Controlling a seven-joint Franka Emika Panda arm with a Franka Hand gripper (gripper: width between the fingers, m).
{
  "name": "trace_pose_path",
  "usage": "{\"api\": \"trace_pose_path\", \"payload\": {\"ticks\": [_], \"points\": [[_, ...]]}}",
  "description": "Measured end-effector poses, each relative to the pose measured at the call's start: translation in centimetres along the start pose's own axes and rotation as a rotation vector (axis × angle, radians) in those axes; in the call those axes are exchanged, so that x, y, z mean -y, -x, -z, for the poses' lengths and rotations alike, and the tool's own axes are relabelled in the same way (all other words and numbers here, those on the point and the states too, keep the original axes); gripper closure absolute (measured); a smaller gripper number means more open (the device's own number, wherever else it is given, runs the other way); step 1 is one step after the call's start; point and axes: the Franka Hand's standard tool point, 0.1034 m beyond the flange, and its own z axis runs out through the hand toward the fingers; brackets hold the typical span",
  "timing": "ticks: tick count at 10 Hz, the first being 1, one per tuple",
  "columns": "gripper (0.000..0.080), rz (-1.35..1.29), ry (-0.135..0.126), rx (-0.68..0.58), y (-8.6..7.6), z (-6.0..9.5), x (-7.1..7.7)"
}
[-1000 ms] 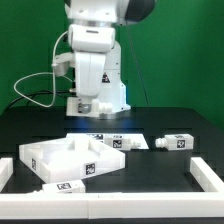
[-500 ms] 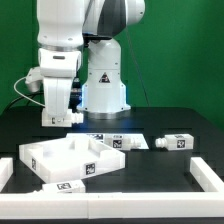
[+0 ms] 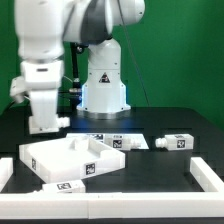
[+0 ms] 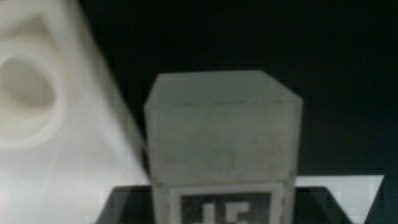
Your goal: Assemble one leg
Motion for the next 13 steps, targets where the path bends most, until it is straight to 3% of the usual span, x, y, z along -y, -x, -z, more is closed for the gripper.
{"api": "trace_pose_path", "payload": {"ticks": [2, 3, 7, 8, 9, 10, 11, 13], "points": [[0.0515, -0.003, -0.027, -0.055, 0.7, -2.8, 1.2], [0.0515, -0.008, -0.035, -0.062, 0.8, -3.3, 1.4], [0.0515, -0.011, -0.033, -0.059, 0.9, -3.4, 1.2], [0.0415, -0.011, -0.033, -0.059, 0.9, -3.4, 1.2], [0.0263, -0.011, -0.033, -0.059, 0.9, -3.4, 1.2], [0.0185, -0.013, -0.03, -0.057, 1.0, -3.1, 1.2], [0.0161, -0.05, -0.015, -0.046, 1.1, -1.2, 1.1], [0.0151, -0.151, 0.06, -0.008, 0.8, 3.3, 1.4]]}}
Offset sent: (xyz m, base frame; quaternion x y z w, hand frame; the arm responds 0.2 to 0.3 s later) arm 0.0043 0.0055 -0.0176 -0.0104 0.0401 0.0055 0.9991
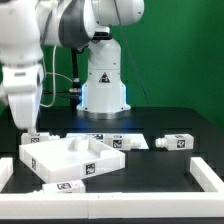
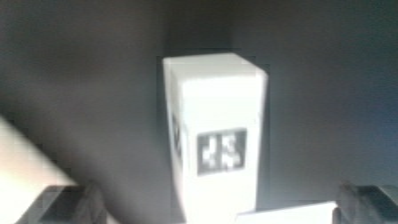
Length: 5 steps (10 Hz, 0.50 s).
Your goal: Assemble one leg
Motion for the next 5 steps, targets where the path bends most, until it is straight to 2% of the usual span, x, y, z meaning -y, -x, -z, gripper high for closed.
{"api": "trace_pose_path", "payload": {"ticks": [1, 2, 4, 5], "points": [[0.0151, -0.104, 0.014, 0.012, -0.6, 1.3, -0.6], [0.0151, -0.203, 0.016, 0.033, -1.6, 2.3, -2.4], [0.0151, -0.426, 0.007, 0.073, -3.6, 3.6, -7.7], [0.0151, -0.432, 0.028, 0.071, -4.1, 4.0, -9.2]]}}
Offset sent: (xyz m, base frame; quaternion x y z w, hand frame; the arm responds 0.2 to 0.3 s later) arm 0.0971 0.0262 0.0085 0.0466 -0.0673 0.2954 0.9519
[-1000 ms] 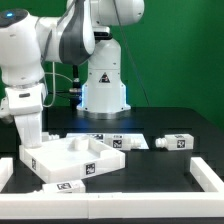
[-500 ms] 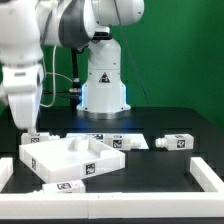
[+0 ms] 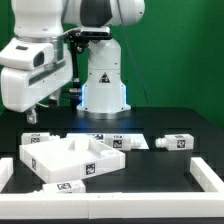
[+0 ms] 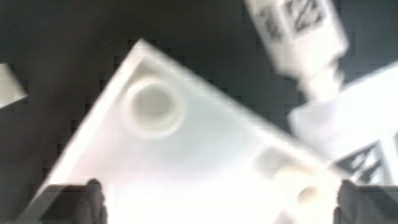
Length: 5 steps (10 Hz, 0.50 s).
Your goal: Assemble one leg
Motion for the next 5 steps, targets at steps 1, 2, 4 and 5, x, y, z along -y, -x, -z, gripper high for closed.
{"api": "trace_pose_path", "payload": {"ticks": [1, 2, 4, 5], "points": [[0.0151, -0.001, 0.005, -0.003, -0.03, 0.09, -0.12], [0.0151, -0.001, 0.002, -0.002, 0.03, -0.04, -0.02], [0.0151, 0.0, 0.001, -0.002, 0.0, -0.09, -0.01], [0.0151, 0.0, 0.0, -0.002, -0.01, -0.11, 0.0]]}}
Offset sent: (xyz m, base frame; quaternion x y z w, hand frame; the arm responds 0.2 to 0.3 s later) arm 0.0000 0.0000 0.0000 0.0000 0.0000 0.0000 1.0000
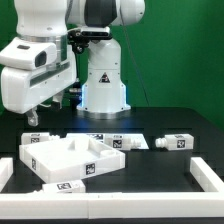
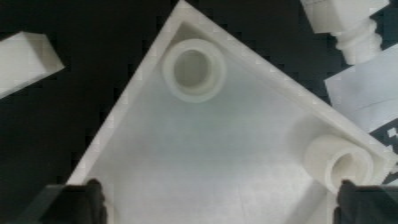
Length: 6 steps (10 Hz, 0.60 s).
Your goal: Assemble one leg
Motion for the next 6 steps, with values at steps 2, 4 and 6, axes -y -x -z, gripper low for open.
{"api": "trace_pose_path", "payload": {"ticks": [2, 4, 6], "points": [[0.0151, -0.094, 0.024, -0.037, -0.2, 0.5, -1.4], [0.0151, -0.225, 0.022, -0.121, -0.6, -0.6, -2.6], [0.0151, -0.137, -0.008, -0.115, 0.4, -1.8, -5.6]]}}
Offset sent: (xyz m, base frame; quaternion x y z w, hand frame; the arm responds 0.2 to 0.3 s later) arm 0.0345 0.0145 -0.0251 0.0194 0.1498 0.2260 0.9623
